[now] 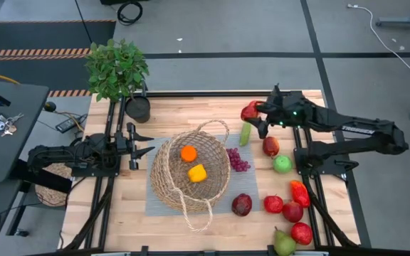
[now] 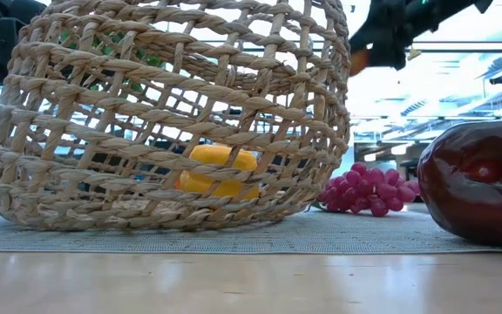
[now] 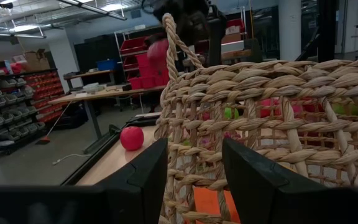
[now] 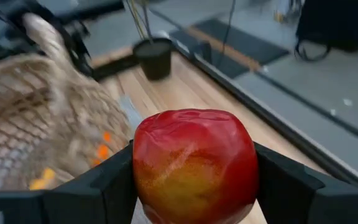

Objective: Build produce basket
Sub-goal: Put the red apple in the basket

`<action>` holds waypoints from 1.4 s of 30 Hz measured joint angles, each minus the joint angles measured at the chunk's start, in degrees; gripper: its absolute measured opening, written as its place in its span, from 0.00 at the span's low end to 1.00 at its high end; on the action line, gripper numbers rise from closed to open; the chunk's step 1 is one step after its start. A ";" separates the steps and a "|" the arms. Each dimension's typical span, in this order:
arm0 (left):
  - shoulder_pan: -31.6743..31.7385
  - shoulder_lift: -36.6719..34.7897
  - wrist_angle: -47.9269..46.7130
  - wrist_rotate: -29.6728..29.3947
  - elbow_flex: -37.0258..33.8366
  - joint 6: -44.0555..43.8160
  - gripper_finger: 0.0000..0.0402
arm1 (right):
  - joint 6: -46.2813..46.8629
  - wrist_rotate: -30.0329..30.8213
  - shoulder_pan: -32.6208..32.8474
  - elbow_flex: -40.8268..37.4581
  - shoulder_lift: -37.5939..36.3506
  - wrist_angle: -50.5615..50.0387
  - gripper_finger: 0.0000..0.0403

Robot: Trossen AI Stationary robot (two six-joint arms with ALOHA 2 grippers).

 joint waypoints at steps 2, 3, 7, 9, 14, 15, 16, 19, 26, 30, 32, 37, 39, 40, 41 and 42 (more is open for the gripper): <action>0.01 0.00 -0.01 -0.01 0.01 0.00 0.40 | -0.03 2.44 2.89 0.00 -0.77 1.36 0.67; 0.01 -0.02 -0.01 -0.02 0.00 0.00 0.40 | -0.08 3.65 4.17 0.00 -1.07 1.97 0.67; 0.01 -0.02 -0.01 -0.02 0.01 -0.01 0.40 | -0.94 8.08 7.97 0.00 -1.57 2.93 0.67; 0.01 0.00 -0.01 0.00 0.01 -0.01 0.40 | -0.95 8.55 9.32 0.00 -1.58 3.63 0.67; 0.01 -0.02 0.00 -0.01 0.00 0.00 0.40 | -1.09 9.80 13.53 0.00 -1.37 8.22 0.67; 0.01 -0.02 -0.01 0.00 0.01 0.00 0.40 | -1.17 10.51 14.45 0.00 -1.15 9.73 0.67; 0.01 -0.02 0.00 -0.01 0.00 0.00 0.40 | -1.45 11.19 15.32 0.00 -0.93 11.12 0.67; -0.01 -0.02 -0.01 0.00 0.01 -0.01 0.40 | -3.28 12.23 17.93 0.00 0.66 16.02 0.67; 0.00 -0.01 -0.01 -0.01 0.01 0.01 0.40 | -5.40 15.85 22.34 0.00 6.82 26.00 0.67; 0.00 -0.01 -0.01 -0.01 0.01 -0.01 0.40 | -5.60 15.86 23.60 3.23 11.54 24.30 0.67; 0.00 0.00 -0.01 -0.01 0.01 0.01 0.40 | -6.52 15.85 24.46 6.86 14.51 21.49 0.67; 0.01 0.00 0.02 0.00 -0.01 0.01 0.40 | -8.59 15.71 26.70 18.37 23.36 10.43 0.67; 0.01 0.00 0.01 0.00 0.00 0.00 0.40 | -9.42 15.71 27.60 22.02 26.82 6.75 0.67; -0.01 0.00 0.01 -0.02 0.01 0.01 0.40 | -9.95 15.69 27.99 23.60 28.57 5.61 0.67; 0.00 -0.01 0.01 -0.02 0.00 0.00 0.40 | -10.48 15.64 28.36 24.96 30.25 4.76 0.67; 0.00 0.00 0.01 -0.02 0.01 0.01 0.40 | -11.01 15.56 28.64 26.34 31.83 3.83 0.67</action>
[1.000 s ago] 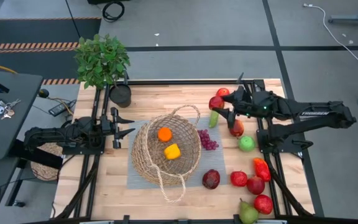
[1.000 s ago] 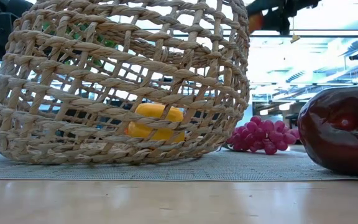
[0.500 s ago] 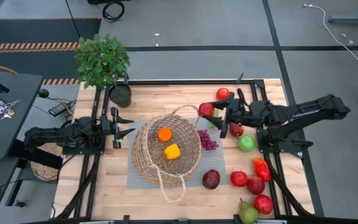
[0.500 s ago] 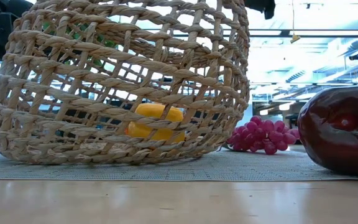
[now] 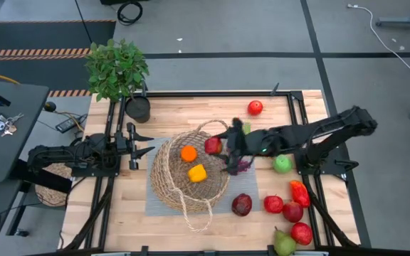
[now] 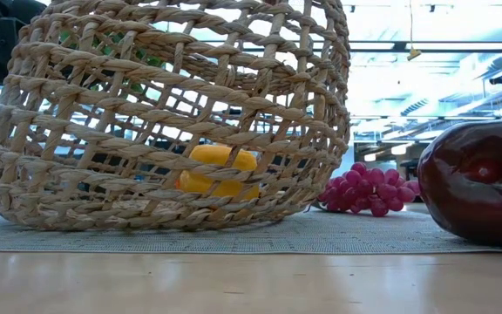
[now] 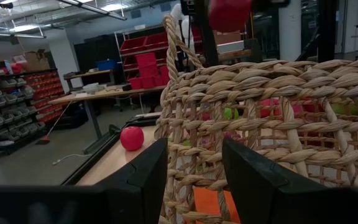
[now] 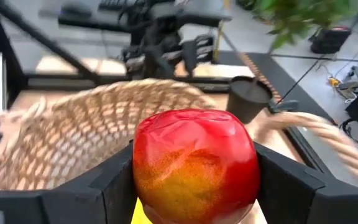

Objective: Build produce basket
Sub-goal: Put the red apple in the basket

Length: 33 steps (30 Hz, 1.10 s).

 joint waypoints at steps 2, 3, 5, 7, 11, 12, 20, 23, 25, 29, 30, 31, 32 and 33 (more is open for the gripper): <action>0.01 0.00 0.00 0.01 -0.02 0.00 0.40 | -0.61 -0.95 0.20 2.88 3.02 -1.15 0.67; -0.01 0.00 0.02 0.00 -0.02 0.00 0.40 | -0.69 -2.23 0.20 4.46 4.46 -1.94 0.67; -0.01 0.00 0.00 0.02 -0.02 -0.02 0.40 | -1.07 -4.15 0.02 7.53 7.42 -4.59 0.67; 0.00 0.00 0.01 0.01 0.00 -0.01 0.40 | -1.49 -4.97 -0.19 10.44 10.56 -7.80 0.67; 0.00 -0.02 0.02 0.00 0.00 -0.02 0.40 | 1.86 -7.45 -0.71 16.05 16.01 -14.34 0.67; 0.01 0.00 -0.01 0.02 0.00 0.00 0.40 | 2.85 -8.68 -0.96 17.44 17.10 -15.74 0.67; 0.01 0.00 0.03 0.02 -0.01 -0.01 0.40 | 3.93 -17.80 -3.13 22.91 25.03 -19.44 0.67; -0.01 -0.01 0.02 0.02 -0.02 0.00 0.40 | 5.23 -22.42 -4.36 23.15 27.84 -20.25 0.67; -0.01 0.00 0.02 0.00 -0.02 -0.02 0.40 | 5.26 -24.17 -5.15 23.17 29.51 -20.53 0.67; 0.00 -0.01 0.03 0.02 -0.01 -0.01 0.40 | 4.50 -24.35 -6.54 23.30 31.50 -21.59 0.67; -0.01 -0.02 0.02 0.02 -0.02 -0.02 0.40 | 3.98 -24.33 -6.83 23.30 31.98 -22.10 0.67; 0.01 0.00 0.02 0.00 -0.02 0.00 0.40 | 3.31 -24.16 -7.08 23.30 32.45 -22.72 0.67; 0.00 0.00 0.04 0.00 -0.01 0.00 0.40 | 2.52 -23.65 -7.26 23.28 32.64 -23.43 0.67; 0.01 0.00 0.02 0.02 0.00 -0.01 0.40 | 2.13 -22.52 -7.42 23.26 32.66 -24.23 0.68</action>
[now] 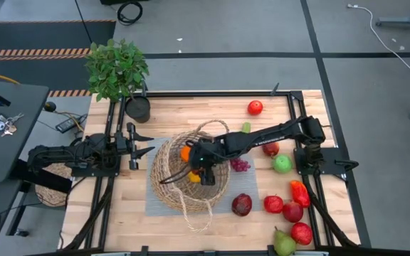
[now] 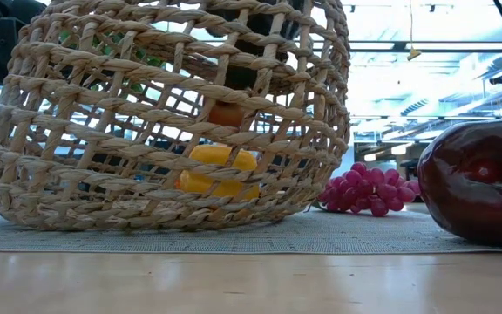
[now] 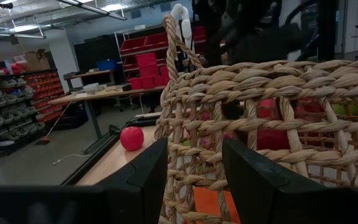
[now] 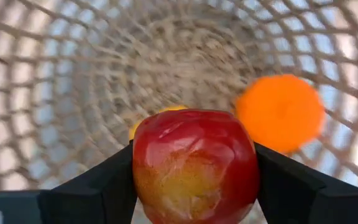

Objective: Build produce basket
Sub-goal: Put the red apple in the basket

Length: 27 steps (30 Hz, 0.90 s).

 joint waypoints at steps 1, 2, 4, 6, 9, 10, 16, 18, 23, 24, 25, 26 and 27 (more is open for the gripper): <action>-0.01 -0.02 0.00 -0.01 -0.02 0.01 0.40 | -0.06 1.37 -0.11 0.00 -0.14 -0.24 0.68; -0.02 0.00 0.01 0.00 0.00 -0.01 0.40 | -0.12 2.51 -0.22 0.02 -0.29 -0.22 0.70; -0.01 0.00 0.01 -0.01 0.00 -0.01 0.40 | -0.80 4.02 -0.40 0.04 -0.54 -1.56 0.72; 0.00 -0.01 0.00 0.00 -0.01 0.00 0.40 | -1.22 4.74 -0.48 0.04 -0.55 -1.88 0.76; 0.00 0.00 0.00 -0.02 0.00 0.01 0.40 | -1.26 5.00 -0.50 0.04 -0.55 -2.52 0.80; -0.02 0.00 0.00 0.00 0.00 0.01 0.40 | -1.24 5.04 -0.50 0.02 -0.55 -2.52 0.82; 0.00 0.00 0.00 0.00 0.00 -0.01 0.40 | -1.13 5.60 1.27 4.93 -1.59 -7.26 0.87; 0.00 -0.02 -0.02 0.00 0.00 -0.01 0.40 | -1.18 6.99 2.52 8.17 -2.03 -10.55 0.87; 0.00 -0.02 0.01 0.00 0.00 0.01 0.40 | -0.06 7.55 6.48 11.50 -4.49 -16.85 0.87; 0.00 -0.02 0.06 -0.02 0.00 -0.01 0.40 | 0.50 7.73 7.58 11.50 -5.27 -17.88 0.87; -0.01 0.00 -0.05 0.00 -0.01 0.00 0.40 | 1.15 8.23 8.65 11.50 -5.97 -18.90 0.87; -0.01 0.00 -0.01 0.00 0.00 -0.01 0.40 | 1.90 9.17 9.84 11.50 -6.77 -19.60 0.87; 0.00 -0.02 0.04 -0.02 0.00 -0.01 0.40 | 2.75 10.40 11.10 11.50 -7.59 -20.26 0.87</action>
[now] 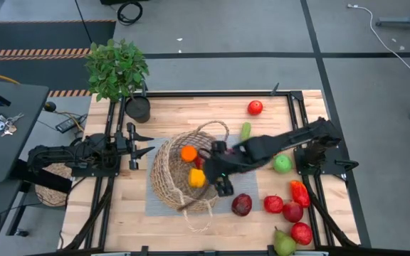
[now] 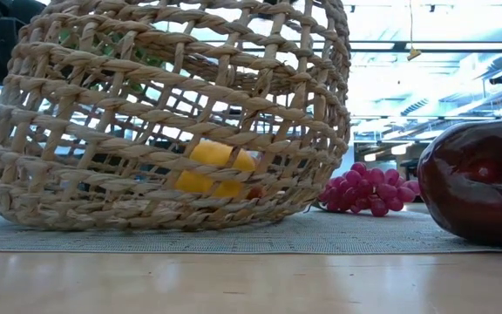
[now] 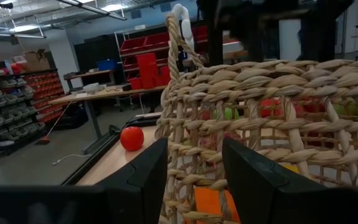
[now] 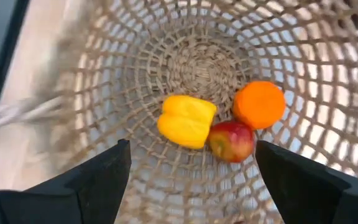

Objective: Build produce basket
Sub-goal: Put the red apple in the basket

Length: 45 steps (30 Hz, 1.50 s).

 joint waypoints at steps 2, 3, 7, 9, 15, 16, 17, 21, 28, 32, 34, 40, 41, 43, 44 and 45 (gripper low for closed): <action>-0.02 0.00 -0.03 0.01 -0.01 0.02 0.40 | 1.68 2.81 2.59 0.00 -1.58 -0.88 0.87; 0.00 0.00 -0.02 0.02 0.00 0.02 0.40 | 2.53 4.02 3.91 0.00 -2.35 -1.35 0.87; -0.02 0.00 -0.02 0.00 -0.02 0.02 0.40 | 7.14 6.00 8.93 0.02 -3.81 -3.86 0.87; -0.01 0.00 -0.02 0.00 0.00 0.02 0.40 | 9.88 6.26 11.60 -0.01 -3.78 -4.66 0.87; 0.00 0.00 -0.02 0.02 -0.01 0.02 0.40 | 15.59 9.71 19.63 -7.99 -3.19 1.41 0.87; -0.01 0.01 -0.02 0.01 -0.01 0.01 0.40 | 16.68 10.16 20.56 -10.02 -3.11 2.97 0.87; 0.00 0.00 -0.02 0.00 -0.02 0.00 0.40 | 18.06 10.66 21.48 -11.92 -3.08 4.27 0.87; -0.01 0.00 -0.02 0.00 -0.02 0.01 0.40 | 22.90 11.42 23.24 -19.05 -3.10 9.18 0.87; -0.01 0.01 -0.02 0.01 -0.01 0.01 0.40 | 24.73 5.28 22.94 -28.26 -3.10 14.65 0.92; -0.02 0.00 -0.02 0.01 -0.02 0.01 0.40 | 21.11 4.89 22.89 -28.98 -3.10 14.93 0.96; -0.02 0.00 -0.01 0.00 0.00 0.00 0.40 | 14.98 5.53 22.96 -28.98 -3.10 15.42 0.96; 0.00 0.00 -0.02 0.02 0.00 0.02 0.40 | 2.19 6.49 23.79 -30.62 -3.10 14.79 0.94; 0.00 0.02 -0.02 0.00 -0.01 0.02 0.40 | 2.15 6.20 23.77 -31.21 -3.10 14.83 0.93; 0.00 0.02 -0.02 0.02 -0.02 0.00 0.40 | 1.86 5.66 23.73 -32.82 -3.10 16.07 0.93; 0.00 0.01 -0.02 0.02 -0.01 0.01 0.40 | 1.15 5.37 23.70 -33.70 -3.10 16.90 0.93; -0.01 0.01 -0.02 0.01 -0.02 0.01 0.40 | 0.11 5.08 23.69 -34.44 -3.10 17.85 0.93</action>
